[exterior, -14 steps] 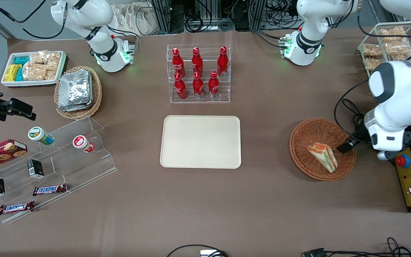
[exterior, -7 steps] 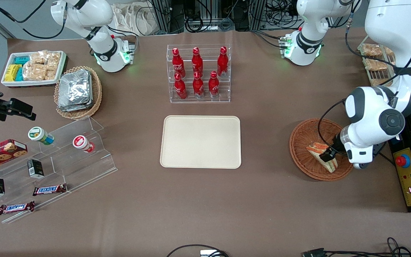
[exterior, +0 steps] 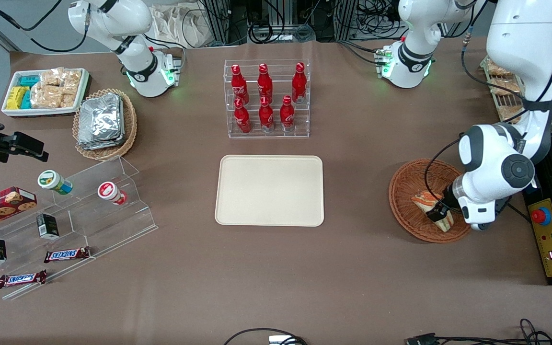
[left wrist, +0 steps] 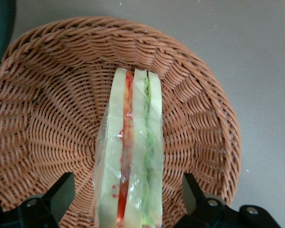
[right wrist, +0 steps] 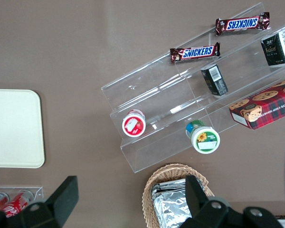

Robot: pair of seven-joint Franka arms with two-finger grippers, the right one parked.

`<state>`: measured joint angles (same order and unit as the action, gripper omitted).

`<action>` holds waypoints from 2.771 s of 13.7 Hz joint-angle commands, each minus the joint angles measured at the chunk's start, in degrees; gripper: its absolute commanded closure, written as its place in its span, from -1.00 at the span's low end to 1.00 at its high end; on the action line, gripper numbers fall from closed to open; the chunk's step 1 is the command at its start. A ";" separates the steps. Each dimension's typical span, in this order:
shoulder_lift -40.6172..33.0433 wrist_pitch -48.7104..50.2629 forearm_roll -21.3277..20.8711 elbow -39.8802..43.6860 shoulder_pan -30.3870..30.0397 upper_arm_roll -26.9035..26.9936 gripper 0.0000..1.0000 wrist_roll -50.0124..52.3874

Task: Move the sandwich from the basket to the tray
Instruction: 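Close the left gripper on the wrapped sandwich, then lift the sandwich out of the basket with the left gripper, then carry the sandwich over the cream tray and lower it down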

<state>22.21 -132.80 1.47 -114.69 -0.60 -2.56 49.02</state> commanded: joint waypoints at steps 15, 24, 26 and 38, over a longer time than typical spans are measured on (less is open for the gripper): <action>-1.21 36.79 0.11 29.94 0.87 -4.63 1.00 -12.43; 5.02 32.61 -0.76 33.39 10.52 -18.88 1.00 -11.67; 9.05 28.76 -0.77 33.48 13.86 -18.88 1.00 -10.35; 21.20 13.88 -8.59 32.69 21.87 -18.54 0.90 0.46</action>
<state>42.87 -120.08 -5.71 -82.94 21.11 -21.08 48.64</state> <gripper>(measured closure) 0.859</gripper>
